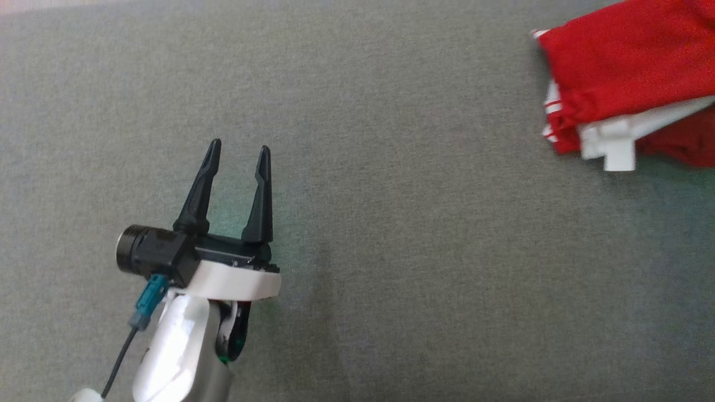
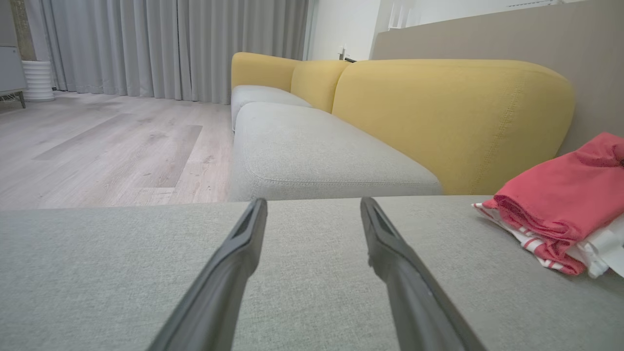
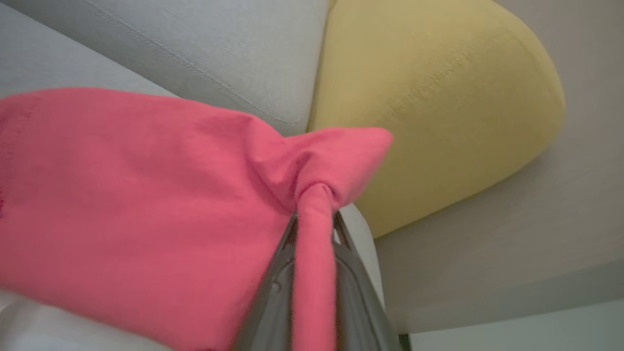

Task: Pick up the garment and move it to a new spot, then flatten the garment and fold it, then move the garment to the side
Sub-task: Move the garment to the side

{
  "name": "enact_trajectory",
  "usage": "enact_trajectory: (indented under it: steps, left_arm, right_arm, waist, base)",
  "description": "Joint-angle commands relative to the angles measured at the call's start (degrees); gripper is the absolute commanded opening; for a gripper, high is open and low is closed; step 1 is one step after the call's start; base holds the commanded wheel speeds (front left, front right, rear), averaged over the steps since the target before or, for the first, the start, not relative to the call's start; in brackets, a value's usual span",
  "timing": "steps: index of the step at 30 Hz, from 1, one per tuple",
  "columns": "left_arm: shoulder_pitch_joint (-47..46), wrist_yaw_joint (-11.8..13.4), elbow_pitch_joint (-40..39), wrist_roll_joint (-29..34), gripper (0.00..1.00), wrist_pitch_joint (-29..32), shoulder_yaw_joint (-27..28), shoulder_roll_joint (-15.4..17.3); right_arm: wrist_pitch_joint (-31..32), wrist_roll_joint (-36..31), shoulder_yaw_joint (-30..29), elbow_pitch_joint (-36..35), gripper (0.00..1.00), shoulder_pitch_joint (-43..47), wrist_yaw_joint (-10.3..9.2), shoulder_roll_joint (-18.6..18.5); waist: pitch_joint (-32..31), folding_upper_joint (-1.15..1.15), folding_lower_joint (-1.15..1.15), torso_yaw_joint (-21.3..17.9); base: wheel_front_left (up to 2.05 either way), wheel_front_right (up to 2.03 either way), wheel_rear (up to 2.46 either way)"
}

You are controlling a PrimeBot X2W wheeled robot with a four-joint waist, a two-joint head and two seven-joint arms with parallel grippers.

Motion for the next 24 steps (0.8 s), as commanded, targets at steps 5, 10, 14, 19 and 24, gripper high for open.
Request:
enact_trajectory:
  steps: [5, 10, 14, 19, 24]
  left_arm:
    - [-2.77, -0.39, -1.72, 0.22, 1.0, -0.28, 1.89, 0.46]
    - [-3.57, -0.69, -1.92, 0.39, 1.0, -0.28, 2.44, 0.45]
    - [-3.76, -0.95, -1.39, 0.62, 1.0, -0.28, 3.1, 0.45]
    - [-3.57, -1.09, -0.96, 0.78, 1.0, -0.28, 4.27, 0.45]
    - [-2.54, -0.88, -1.17, 0.64, 1.0, -0.28, 5.04, 0.45]
  right_arm:
    - [1.71, -0.74, -2.52, -1.86, 0.0, 1.16, -0.05, -4.49]
    - [2.24, -1.48, -5.64, -1.35, 0.0, 2.72, -0.05, -6.29]
    - [2.56, -1.61, -8.5, -2.14, 1.0, 3.25, -0.05, -4.64]
    - [1.95, -2.81, -9.13, -5.79, 1.0, 3.57, -0.05, -1.48]
    - [0.63, -2.56, -8.8, -11.67, 1.0, 4.29, -0.05, 3.47]
  waist:
    - [2.33, 0.0, -0.01, 0.97]
    - [3.62, 0.0, -0.01, 1.35]
    - [3.97, 0.0, -0.01, 0.95]
    - [2.28, 0.0, -0.01, 0.13]
    - [-2.04, 0.0, -0.01, -0.22]
  base:
    - [0.0, 0.0, 0.0]
    - [0.0, 0.0, 0.0]
    - [0.0, 0.0, 0.0]
    - [0.0, 0.0, 0.0]
    - [0.0, 0.0, 0.0]
